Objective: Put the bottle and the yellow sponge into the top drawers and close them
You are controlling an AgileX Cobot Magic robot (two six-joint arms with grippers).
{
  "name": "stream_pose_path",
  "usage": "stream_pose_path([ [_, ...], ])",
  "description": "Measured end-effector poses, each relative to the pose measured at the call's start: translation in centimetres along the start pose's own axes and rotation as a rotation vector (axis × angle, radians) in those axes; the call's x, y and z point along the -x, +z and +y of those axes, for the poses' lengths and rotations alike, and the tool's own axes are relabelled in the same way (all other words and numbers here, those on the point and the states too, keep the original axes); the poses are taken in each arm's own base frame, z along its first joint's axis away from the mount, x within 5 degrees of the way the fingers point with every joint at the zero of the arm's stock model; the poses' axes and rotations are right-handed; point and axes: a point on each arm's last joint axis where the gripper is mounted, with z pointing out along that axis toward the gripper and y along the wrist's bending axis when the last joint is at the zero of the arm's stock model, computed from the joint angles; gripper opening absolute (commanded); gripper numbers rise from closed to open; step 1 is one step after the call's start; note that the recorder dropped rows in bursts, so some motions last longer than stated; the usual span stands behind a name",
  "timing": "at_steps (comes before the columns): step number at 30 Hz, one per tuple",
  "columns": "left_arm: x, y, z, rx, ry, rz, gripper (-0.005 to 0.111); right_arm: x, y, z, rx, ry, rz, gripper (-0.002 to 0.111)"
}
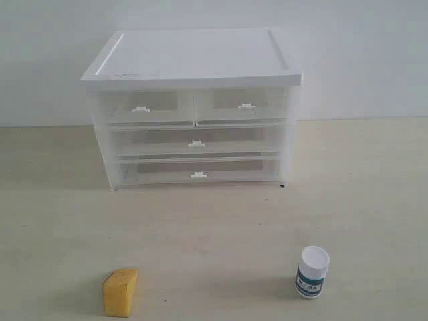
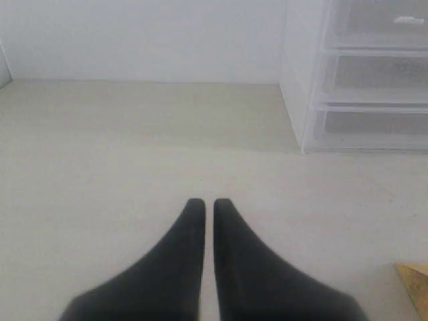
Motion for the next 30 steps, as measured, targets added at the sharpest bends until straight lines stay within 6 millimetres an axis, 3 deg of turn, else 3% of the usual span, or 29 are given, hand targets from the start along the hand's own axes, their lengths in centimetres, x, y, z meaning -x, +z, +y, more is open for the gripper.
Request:
stream_pose_path([
  [4,0.0,0.0,0.0,0.0,0.0,0.0,0.004,0.9,0.0,0.0,-0.003,0.0,-0.099,0.0],
  [11,0.0,0.0,0.0,0.0,0.0,0.0,0.004,4.3,-1.1,-0.1,-0.004,0.042,-0.495,0.0],
  [16,0.0,0.0,0.0,0.0,0.0,0.0,0.004,6.2,-2.4,-0.2,0.056,0.208,-0.741,0.0],
  [20,0.0,0.0,0.0,0.0,0.0,0.0,0.004,7.3,-3.0,-0.2,0.111,0.326,-0.797,0.0],
  [22,0.0,0.0,0.0,0.0,0.0,0.0,0.004,9.3,-3.4,-0.2,0.117,0.336,-0.802,0.0],
  [24,0.0,0.0,0.0,0.0,0.0,0.0,0.004,12.0,-2.6,-0.2,0.097,0.304,-0.774,0.0],
  [27,0.0,0.0,0.0,0.0,0.0,0.0,0.004,16.5,1.0,-0.2,0.066,0.278,-0.644,0.0],
  [30,0.0,0.0,0.0,0.0,0.0,0.0,0.004,18.3,5.2,-0.1,0.051,0.252,-0.526,0.0],
])
